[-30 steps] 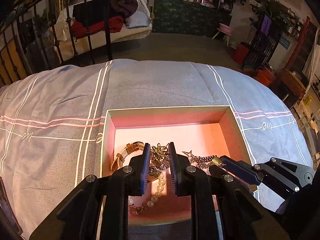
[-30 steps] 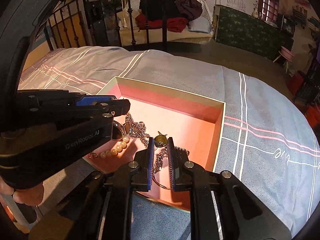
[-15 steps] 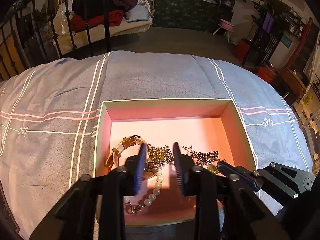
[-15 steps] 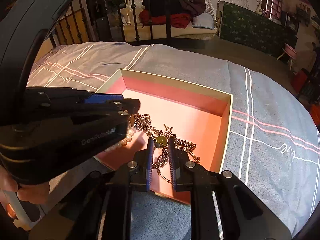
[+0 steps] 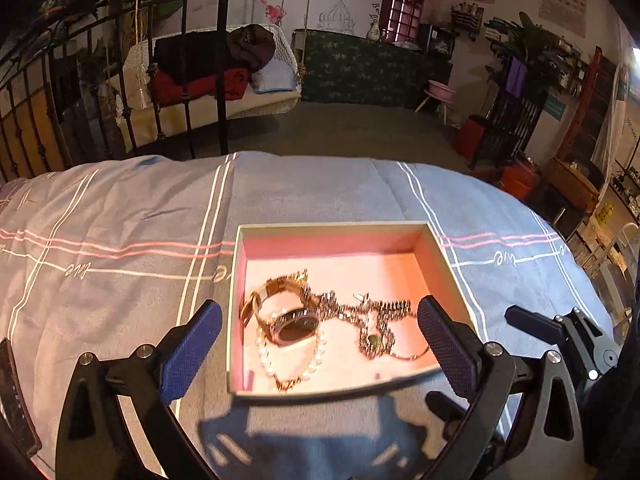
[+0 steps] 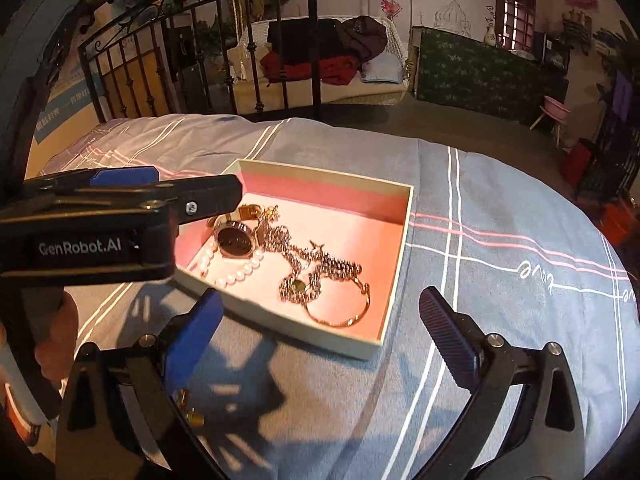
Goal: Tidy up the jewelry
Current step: 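Move both open grippers back to the remaining gold ring and charm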
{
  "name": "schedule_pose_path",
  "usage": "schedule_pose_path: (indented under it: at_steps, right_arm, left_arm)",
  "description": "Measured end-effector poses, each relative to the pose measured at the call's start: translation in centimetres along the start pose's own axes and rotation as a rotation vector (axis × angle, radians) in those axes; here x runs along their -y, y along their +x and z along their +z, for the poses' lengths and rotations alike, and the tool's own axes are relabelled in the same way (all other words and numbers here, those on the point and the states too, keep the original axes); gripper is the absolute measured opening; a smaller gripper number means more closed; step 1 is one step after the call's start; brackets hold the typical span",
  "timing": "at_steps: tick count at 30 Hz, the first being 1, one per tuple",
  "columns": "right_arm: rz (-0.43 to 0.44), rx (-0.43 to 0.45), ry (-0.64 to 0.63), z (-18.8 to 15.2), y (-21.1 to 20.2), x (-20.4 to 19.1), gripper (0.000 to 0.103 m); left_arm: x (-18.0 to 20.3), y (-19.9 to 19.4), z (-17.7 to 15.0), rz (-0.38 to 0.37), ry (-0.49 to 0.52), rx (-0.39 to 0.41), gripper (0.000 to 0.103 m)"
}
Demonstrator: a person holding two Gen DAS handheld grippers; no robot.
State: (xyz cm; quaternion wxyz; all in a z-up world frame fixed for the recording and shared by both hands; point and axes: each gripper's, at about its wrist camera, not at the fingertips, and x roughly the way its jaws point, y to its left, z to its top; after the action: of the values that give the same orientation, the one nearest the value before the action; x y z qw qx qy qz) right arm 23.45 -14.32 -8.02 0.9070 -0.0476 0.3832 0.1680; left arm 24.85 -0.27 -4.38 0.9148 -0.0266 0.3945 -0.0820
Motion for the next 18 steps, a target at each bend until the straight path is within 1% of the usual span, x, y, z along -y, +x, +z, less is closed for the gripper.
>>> schedule_pose_path:
  at_steps: [4, 6, 7, 10, 12, 14, 16, 17, 18]
  right_arm:
    - [0.038, -0.076, -0.014, -4.0, -1.1, -0.6, 0.097]
    - [0.087, -0.114, -0.006, -6.0, -1.5, -1.0, 0.097]
    - [0.101, -0.133, -0.008, -6.8, -1.5, -1.3, 0.097]
    - [0.074, -0.183, -0.049, -9.0, -1.6, -2.5, 0.097]
    - [0.064, -0.204, -0.07, -9.8, -1.8, -2.8, 0.097]
    - [0.078, -0.215, -0.071, -10.3, -2.0, -3.0, 0.097]
    - [0.08, -0.227, -0.069, -10.6, -1.8, -3.0, 0.097]
    - [0.08, -0.233, -0.068, -10.7, -1.7, -3.0, 0.097]
    - [0.078, -0.234, -0.07, -10.7, -1.6, -3.0, 0.097]
  left_arm:
    - [-0.9, -0.8, -4.5, -0.033, 0.006, -0.057, 0.096]
    - [-1.3, -0.9, -6.6, -0.02, 0.002, -0.088, 0.096]
    - [-1.5, -1.0, -7.6, -0.028, -0.003, -0.109, 0.096]
    - [-1.7, -1.4, -10.3, -0.044, -0.005, -0.157, 0.096]
    - [-1.3, -1.7, -11.5, -0.053, 0.028, -0.173, 0.096]
    - [-0.4, -1.9, -12.4, -0.048, 0.101, -0.181, 0.095]
    - [0.6, -1.5, -12.9, -0.025, 0.186, -0.186, 0.089]
    - [1.0, -1.2, -13.1, -0.019, 0.214, -0.191, 0.08]
    - [1.2, -1.0, -13.2, -0.018, 0.233, -0.188, 0.075]
